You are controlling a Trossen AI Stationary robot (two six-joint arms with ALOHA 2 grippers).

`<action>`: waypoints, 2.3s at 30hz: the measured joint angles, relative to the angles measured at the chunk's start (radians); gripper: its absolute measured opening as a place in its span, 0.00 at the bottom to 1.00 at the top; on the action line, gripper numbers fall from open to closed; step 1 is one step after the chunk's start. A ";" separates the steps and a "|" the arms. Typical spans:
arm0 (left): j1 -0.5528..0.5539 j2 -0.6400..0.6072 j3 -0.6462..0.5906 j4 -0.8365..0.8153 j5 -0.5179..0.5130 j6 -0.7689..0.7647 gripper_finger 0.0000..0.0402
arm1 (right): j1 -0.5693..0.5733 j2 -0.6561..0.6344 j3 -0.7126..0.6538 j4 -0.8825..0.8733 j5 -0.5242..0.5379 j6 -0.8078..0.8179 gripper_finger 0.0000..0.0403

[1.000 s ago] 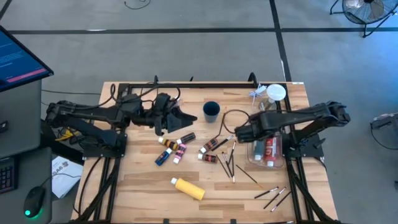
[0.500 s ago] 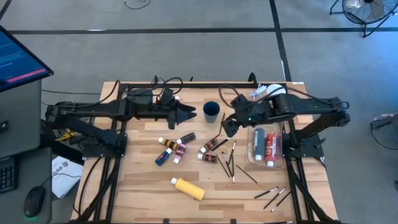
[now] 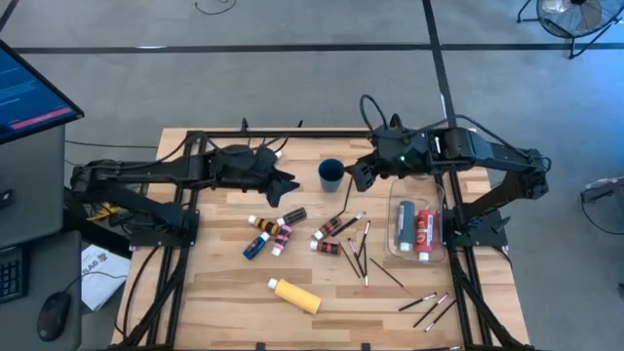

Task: Pick & Place Paint Supplies
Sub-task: Put the paint brush into the blue cup

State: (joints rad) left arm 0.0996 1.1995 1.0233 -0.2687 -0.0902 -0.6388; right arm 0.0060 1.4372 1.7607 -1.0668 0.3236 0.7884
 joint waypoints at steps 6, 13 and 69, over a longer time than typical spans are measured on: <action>0.039 0.011 -0.097 0.000 0.002 -0.093 0.37 | -0.098 0.010 0.000 -0.101 -0.127 -0.352 0.62; 0.048 0.011 -0.196 0.056 0.044 -0.214 0.37 | -0.122 0.021 -0.002 -0.205 -0.433 -0.611 0.62; -0.156 0.011 -0.251 0.482 0.116 -0.130 0.37 | 1.068 0.024 -0.660 0.156 -0.102 1.150 0.62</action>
State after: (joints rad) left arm -0.0561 1.2106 0.7723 0.2133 0.0261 -0.7683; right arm 1.0736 1.4612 1.1010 -0.9106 0.2218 1.9380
